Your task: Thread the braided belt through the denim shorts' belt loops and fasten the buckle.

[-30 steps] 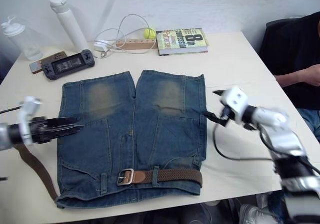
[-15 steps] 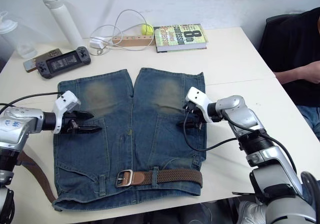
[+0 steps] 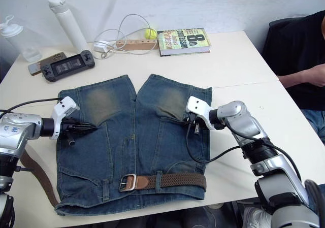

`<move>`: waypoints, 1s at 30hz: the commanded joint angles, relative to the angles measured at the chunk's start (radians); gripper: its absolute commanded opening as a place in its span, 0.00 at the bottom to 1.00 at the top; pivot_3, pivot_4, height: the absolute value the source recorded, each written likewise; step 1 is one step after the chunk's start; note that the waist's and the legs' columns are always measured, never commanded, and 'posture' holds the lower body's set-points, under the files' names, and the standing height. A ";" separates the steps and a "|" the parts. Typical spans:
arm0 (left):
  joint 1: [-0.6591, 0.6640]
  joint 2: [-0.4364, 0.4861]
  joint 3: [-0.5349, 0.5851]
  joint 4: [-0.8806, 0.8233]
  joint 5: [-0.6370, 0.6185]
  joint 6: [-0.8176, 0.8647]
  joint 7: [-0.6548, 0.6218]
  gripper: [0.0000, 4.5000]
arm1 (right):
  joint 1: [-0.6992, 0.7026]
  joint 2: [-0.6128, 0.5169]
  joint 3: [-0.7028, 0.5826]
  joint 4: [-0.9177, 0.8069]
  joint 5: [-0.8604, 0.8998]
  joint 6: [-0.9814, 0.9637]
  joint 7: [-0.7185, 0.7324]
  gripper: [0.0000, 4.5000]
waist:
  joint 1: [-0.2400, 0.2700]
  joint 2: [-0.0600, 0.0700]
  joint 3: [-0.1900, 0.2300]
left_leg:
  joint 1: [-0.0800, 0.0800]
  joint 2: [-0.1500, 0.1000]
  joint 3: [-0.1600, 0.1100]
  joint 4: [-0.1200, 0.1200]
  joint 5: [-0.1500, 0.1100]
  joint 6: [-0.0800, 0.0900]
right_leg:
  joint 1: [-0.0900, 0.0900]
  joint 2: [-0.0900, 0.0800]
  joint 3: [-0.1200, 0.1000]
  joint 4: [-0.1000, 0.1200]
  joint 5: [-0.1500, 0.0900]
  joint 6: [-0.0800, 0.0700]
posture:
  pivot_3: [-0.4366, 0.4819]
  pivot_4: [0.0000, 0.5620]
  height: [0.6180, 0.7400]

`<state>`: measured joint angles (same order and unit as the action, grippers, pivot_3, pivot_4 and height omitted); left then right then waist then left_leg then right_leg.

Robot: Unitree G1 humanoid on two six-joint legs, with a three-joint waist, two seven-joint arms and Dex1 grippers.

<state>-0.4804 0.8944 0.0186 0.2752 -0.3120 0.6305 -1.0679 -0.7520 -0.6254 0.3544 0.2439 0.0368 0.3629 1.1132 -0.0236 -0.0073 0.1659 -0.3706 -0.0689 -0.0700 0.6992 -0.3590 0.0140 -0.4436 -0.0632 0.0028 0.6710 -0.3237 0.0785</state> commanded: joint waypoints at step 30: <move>-0.543 -0.138 0.046 0.388 0.148 -0.176 0.061 0.71 | -0.508 0.108 -0.150 0.822 -0.145 -0.595 -0.013 1.00 | -0.055 0.000 0.003 | -0.006 -0.003 -0.002 0.000 0.002 0.001 | -0.007 -0.002 -0.001 0.005 0.001 0.001 | 0.48 0.27 0.95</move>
<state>-1.0315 0.7159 0.0305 0.8119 -0.1111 0.3483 -0.9636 -1.2385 -0.4920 0.2435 1.1509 -0.1721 -0.2501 0.9687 -0.0791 -0.0071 0.1692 -0.3769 -0.0724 -0.0720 0.6994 -0.3574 0.0145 -0.4509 -0.0653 0.0021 0.6763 -0.3231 0.0794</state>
